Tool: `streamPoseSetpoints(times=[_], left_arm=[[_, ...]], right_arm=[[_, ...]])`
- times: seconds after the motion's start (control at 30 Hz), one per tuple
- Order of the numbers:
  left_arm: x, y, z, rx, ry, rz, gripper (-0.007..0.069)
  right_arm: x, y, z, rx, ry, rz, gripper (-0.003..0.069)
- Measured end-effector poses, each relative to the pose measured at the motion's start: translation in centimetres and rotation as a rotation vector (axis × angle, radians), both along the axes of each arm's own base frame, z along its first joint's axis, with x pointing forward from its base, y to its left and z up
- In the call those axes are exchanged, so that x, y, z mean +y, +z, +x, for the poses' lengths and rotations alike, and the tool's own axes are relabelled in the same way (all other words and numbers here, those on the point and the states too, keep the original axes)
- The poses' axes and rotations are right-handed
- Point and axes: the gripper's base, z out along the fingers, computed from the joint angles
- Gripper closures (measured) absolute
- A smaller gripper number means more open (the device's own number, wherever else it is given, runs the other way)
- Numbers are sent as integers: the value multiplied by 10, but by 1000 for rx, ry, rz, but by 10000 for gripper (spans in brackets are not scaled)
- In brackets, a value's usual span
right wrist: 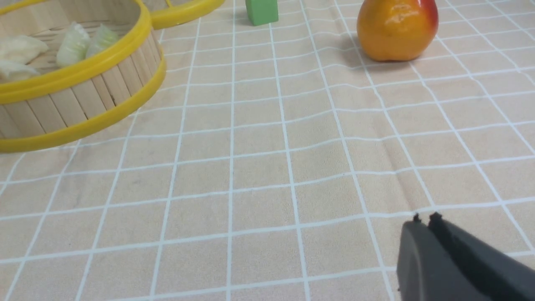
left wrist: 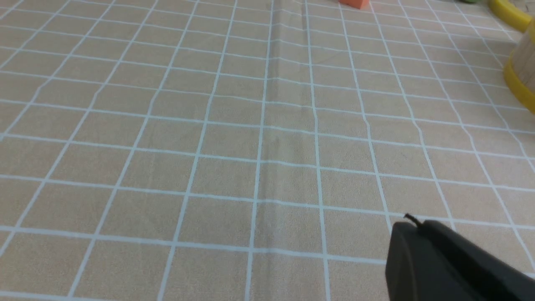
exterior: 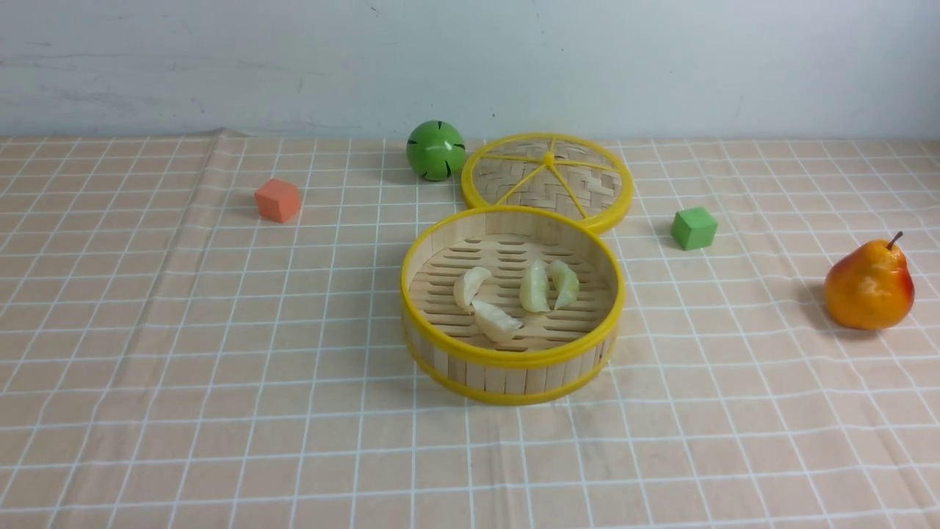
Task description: Put the dumplings into the steamer on the table with the brown tablecloth.
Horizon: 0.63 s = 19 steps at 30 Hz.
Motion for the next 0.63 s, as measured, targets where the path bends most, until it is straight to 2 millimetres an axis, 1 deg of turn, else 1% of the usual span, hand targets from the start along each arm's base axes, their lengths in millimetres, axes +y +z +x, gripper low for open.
streamPoseSetpoints(times=[0.63], left_arm=[[0,0,0,0,0,-1,619]], right_arm=[[0,0,0,0,0,0,617]])
